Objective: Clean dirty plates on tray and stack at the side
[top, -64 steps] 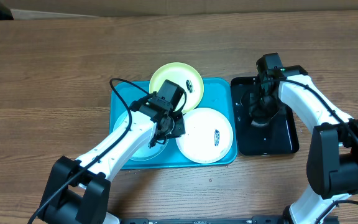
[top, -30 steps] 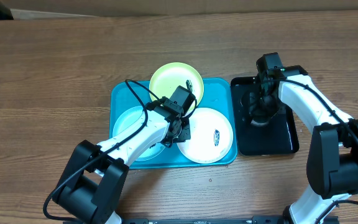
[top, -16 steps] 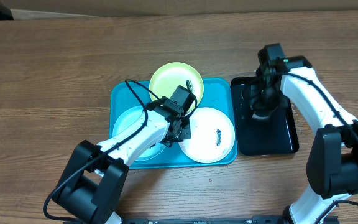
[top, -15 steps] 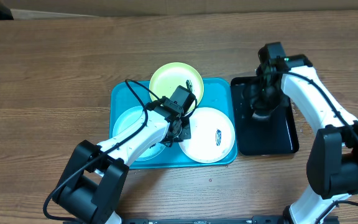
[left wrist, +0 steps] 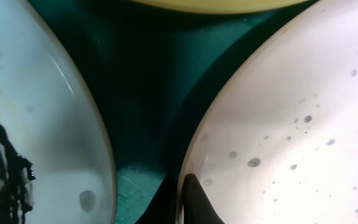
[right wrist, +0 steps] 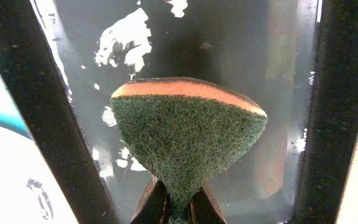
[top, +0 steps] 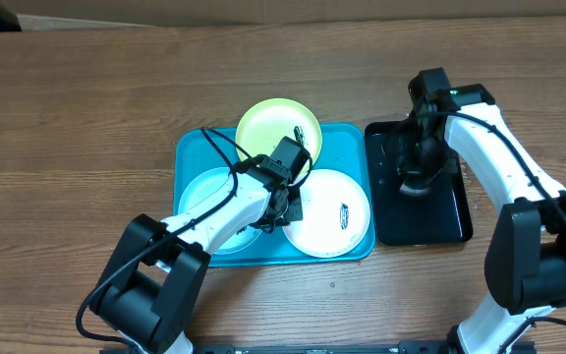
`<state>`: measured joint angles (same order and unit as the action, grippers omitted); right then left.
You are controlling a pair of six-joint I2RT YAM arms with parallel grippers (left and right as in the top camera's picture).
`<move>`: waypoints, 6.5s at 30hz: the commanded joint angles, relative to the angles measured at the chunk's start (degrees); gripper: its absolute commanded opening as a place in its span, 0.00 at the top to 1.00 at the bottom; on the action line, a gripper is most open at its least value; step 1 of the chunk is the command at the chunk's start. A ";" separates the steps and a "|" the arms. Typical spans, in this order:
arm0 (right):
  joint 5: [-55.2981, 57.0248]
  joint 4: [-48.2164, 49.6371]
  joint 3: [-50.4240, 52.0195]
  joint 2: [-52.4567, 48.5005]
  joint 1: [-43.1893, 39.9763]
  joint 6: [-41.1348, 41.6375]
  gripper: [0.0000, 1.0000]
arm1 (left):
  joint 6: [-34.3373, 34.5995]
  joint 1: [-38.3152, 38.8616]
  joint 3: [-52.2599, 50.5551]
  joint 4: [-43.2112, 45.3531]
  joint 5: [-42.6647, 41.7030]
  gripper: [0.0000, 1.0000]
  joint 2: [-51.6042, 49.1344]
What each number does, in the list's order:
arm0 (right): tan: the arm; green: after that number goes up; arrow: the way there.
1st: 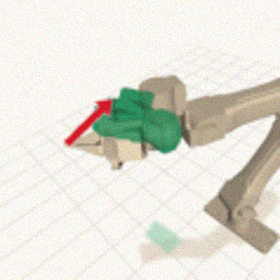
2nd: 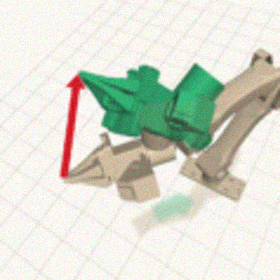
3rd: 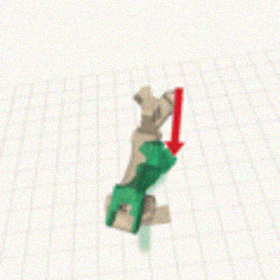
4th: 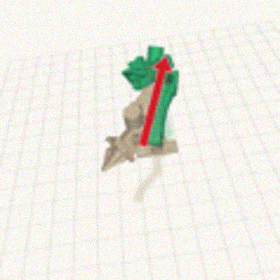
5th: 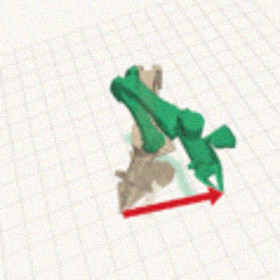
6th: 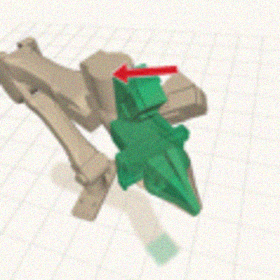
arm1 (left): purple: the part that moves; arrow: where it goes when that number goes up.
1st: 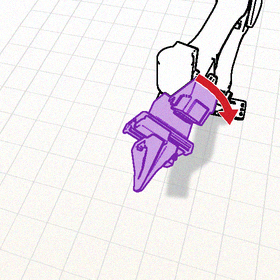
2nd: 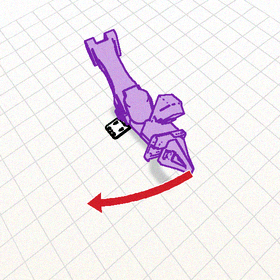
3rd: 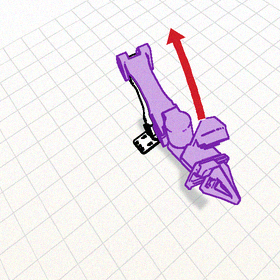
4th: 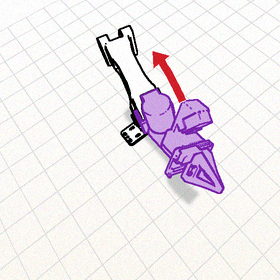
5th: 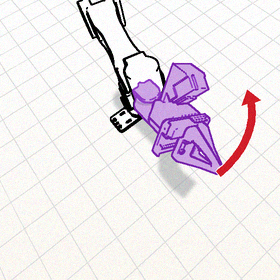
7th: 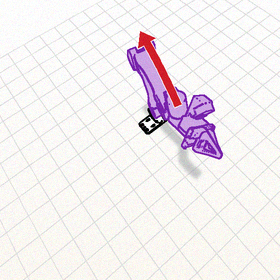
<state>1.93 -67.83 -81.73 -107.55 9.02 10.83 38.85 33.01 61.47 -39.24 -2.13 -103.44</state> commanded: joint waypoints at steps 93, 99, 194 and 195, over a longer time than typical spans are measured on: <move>-9.81 -1.60 -5.75 0.15 19.34 1.46 0.96 | 2.27 -4.11 1.38 -0.96 -0.90 0.96 -0.66; -5.84 5.70 1.09 0.15 21.20 4.33 0.96 | 2.29 -4.11 1.38 -0.96 -0.90 0.96 -0.66; 3.15 26.23 22.32 9.35 -6.14 -18.40 0.63 | 0.96 -2.23 1.38 0.42 -3.41 0.94 -0.68; 2.99 26.43 22.12 9.40 -6.12 -18.40 0.57 | 0.96 -2.23 1.38 0.39 -3.41 0.93 -0.68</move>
<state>4.71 -41.91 -59.51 -98.10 2.68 -5.21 40.34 30.41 62.15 -38.96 -5.56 -103.46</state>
